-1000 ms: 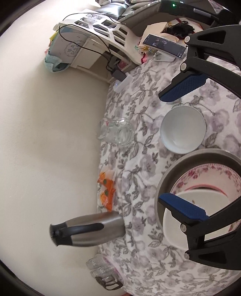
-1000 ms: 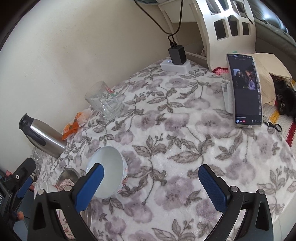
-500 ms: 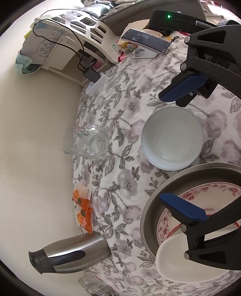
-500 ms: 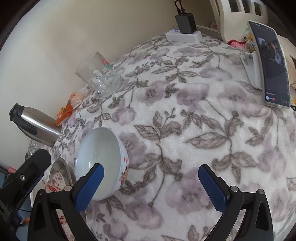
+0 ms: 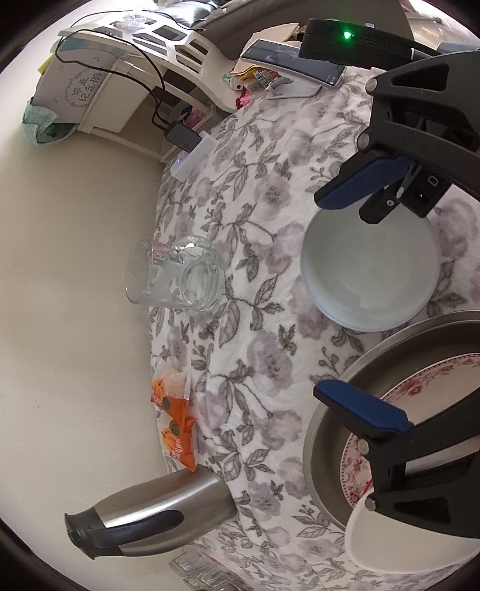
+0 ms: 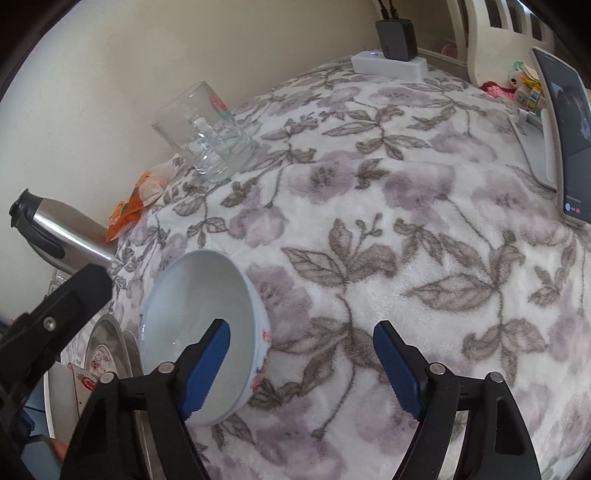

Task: Organize plates and bowls
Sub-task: 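Move both grippers to the rim of the plain white round bowl, then close both grippers on the round white bowl's rim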

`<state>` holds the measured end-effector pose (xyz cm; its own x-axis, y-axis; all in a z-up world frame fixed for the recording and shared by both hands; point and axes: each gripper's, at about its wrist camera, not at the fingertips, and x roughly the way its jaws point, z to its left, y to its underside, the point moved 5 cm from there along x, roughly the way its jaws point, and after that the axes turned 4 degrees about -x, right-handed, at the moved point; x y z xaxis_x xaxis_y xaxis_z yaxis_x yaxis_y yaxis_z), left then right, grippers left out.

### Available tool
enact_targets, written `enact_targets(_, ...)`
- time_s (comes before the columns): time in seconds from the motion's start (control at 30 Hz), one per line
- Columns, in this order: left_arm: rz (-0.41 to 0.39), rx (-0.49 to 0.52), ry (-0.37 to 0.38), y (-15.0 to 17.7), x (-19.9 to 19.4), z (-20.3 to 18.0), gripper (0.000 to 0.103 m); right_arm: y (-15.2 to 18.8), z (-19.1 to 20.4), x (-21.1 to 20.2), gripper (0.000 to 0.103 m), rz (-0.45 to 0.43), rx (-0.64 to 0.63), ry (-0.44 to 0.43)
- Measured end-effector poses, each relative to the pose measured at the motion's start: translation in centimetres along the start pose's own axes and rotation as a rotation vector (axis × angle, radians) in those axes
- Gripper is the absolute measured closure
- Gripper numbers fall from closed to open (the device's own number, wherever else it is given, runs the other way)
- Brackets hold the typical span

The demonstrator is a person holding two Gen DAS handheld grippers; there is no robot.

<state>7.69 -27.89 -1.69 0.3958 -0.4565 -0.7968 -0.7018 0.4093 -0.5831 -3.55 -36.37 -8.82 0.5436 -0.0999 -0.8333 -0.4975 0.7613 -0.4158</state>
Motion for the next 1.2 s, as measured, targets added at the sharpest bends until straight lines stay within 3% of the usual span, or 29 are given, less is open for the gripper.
enact_targets(0.13, 0.009, 0.016, 0.015, 0.1, 0.3, -0.4, 0.020, 0.1, 0.7, 0.3, 0.046, 0.012, -0.009, -0.037)
enact_targets(0.3, 0.040, 0.016, 0.023, 0.7, 1.2, -0.5, 0.032, 0.2, 0.1, 0.7, 0.059, 0.029, 0.013, -0.043)
enact_targets(0.53, 0.067, 0.006, 0.017, 1.2, 2.1, -0.1, 0.034, 0.2, -0.6, 0.9, 0.061, 0.032, 0.039, -0.062)
enact_targets(0.73, 0.103, 0.000, 0.008, 1.9, 3.1, 0.2, 0.048, 0.3, -1.2, 1.1, 0.065, 0.036, 0.062, -0.071)
enact_targets(0.9, 0.127, 0.008, 0.014, 2.4, 3.8, 0.0, 0.069, 0.3, -1.2, 1.2, 0.069, 0.038, 0.063, -0.081)
enact_targets(1.2, 0.138, 0.012, -0.009, 2.8, 4.6, 0.5, 0.070, 0.6, -0.6, 1.6, 0.073, 0.054, 0.060, -0.116)
